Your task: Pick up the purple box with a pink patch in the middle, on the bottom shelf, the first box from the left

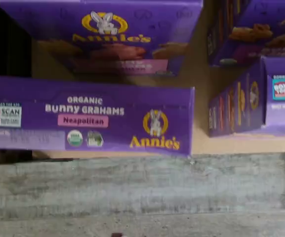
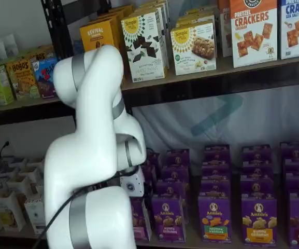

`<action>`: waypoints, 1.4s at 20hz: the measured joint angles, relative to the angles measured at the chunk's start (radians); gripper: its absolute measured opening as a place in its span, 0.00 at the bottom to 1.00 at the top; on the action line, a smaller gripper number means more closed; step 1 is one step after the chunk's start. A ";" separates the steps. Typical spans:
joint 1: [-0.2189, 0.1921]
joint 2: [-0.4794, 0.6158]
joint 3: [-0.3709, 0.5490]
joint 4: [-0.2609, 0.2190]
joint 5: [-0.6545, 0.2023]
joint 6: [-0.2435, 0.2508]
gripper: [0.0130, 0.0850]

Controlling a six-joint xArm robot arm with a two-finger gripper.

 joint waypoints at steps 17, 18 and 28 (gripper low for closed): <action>0.033 0.100 -0.202 0.005 0.124 0.029 1.00; 0.034 0.106 -0.212 0.001 0.127 0.033 1.00; 0.029 0.130 -0.268 -0.028 0.155 0.055 1.00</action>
